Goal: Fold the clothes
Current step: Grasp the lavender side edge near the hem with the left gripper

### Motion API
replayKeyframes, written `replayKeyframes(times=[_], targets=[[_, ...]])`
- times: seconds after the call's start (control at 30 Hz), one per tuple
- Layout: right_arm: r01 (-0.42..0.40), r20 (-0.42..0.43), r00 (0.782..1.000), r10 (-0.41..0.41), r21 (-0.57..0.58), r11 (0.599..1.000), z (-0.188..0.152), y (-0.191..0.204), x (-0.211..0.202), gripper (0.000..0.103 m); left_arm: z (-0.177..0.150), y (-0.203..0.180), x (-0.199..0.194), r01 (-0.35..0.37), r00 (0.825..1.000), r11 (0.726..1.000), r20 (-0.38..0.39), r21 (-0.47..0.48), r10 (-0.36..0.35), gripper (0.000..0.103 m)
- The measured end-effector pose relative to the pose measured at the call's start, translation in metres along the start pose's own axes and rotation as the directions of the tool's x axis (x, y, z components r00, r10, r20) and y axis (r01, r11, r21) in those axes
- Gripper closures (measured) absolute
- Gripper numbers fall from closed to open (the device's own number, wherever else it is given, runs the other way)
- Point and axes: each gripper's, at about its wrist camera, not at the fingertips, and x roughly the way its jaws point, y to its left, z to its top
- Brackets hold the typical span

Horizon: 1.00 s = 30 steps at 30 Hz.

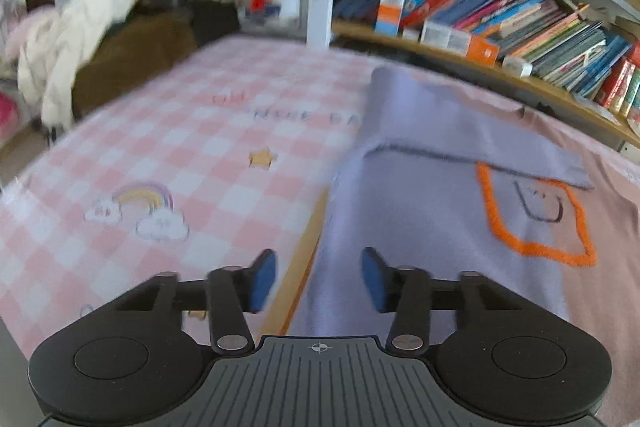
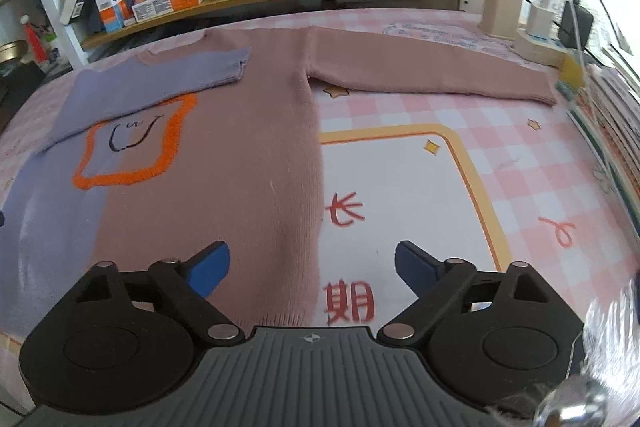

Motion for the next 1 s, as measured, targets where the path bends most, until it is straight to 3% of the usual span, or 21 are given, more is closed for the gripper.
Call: replayKeyframes(times=[0.07, 0.33, 0.47, 0.7, 1.0], targets=[[0.015, -0.009, 1.000, -0.015, 0.005, 1.000, -0.003, 0.004, -0.001, 0.035, -0.001, 0.008, 0.004, 0.033, 0.999, 0.999, -0.029, -0.009, -0.033, 0.075], [0.034, -0.033, 0.999, -0.032, 0.060, 0.998, -0.011, 0.015, -0.005, 0.074, 0.006, 0.024, 0.017, 0.150, 0.986, 0.986, -0.068, -0.073, -0.155, 0.097], [0.025, -0.040, 0.999, -0.022, 0.083, 0.996, -0.012, 0.022, -0.004, 0.088, 0.009, 0.037, 0.021, 0.163, 0.984, 0.982, -0.058, -0.096, -0.169, 0.099], [-0.047, -0.052, 0.997, 0.050, 0.051, 0.998, -0.009, 0.046, 0.003, 0.091, 0.026, 0.056, 0.024, 0.104, 0.994, 0.990, -0.016, -0.098, -0.106, 0.099], [-0.077, -0.060, 0.995, 0.075, -0.023, 0.997, -0.006, 0.073, 0.011, 0.091, 0.037, 0.071, 0.035, 0.088, 0.996, 0.994, -0.002, -0.070, -0.088, 0.099]])
